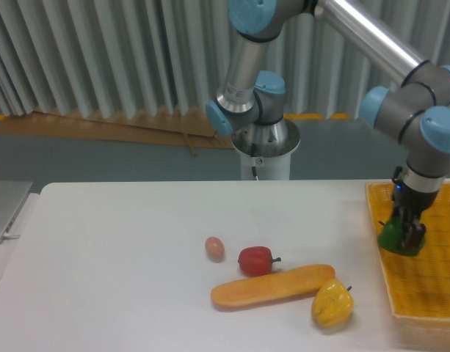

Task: Place the green pepper on the table
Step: 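Lift the green pepper out of the basket and carry it toward the sweet potato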

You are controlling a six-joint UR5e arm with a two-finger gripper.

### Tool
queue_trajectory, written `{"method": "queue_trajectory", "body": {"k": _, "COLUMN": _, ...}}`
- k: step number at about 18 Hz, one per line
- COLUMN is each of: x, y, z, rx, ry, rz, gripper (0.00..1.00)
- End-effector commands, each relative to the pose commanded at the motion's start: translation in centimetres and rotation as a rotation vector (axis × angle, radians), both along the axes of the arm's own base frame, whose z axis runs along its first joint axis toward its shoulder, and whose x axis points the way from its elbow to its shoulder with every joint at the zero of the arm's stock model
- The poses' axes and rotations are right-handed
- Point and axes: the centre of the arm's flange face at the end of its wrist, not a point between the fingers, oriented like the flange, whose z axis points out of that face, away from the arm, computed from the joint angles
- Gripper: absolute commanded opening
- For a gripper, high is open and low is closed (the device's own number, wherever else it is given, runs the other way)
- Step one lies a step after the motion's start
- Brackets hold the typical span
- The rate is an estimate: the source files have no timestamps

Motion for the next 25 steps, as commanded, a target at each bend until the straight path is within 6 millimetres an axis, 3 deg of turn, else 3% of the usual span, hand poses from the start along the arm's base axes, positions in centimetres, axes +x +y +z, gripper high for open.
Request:
{"method": "queue_trajectory", "body": {"k": 5, "x": 2.5, "y": 1.5, "z": 1.7, "rx": -0.014, "ry": -0.017, "rz": 0.088, "gripper": 0.43}}
{"method": "queue_trajectory", "body": {"k": 12, "x": 9.5, "y": 8.3, "z": 3.8, "rx": -0.03, "ry": -0.012, "rz": 0.22, "gripper": 0.43}}
{"method": "queue_trajectory", "body": {"k": 20, "x": 14.3, "y": 13.5, "z": 5.6, "rx": 0.003, "ry": 0.002, "rz": 0.342, "gripper": 0.43}}
{"method": "queue_trajectory", "body": {"k": 25, "x": 16.0, "y": 16.5, "z": 4.3, "rx": 0.025, "ry": 0.005, "rz": 0.358, "gripper": 0.43}}
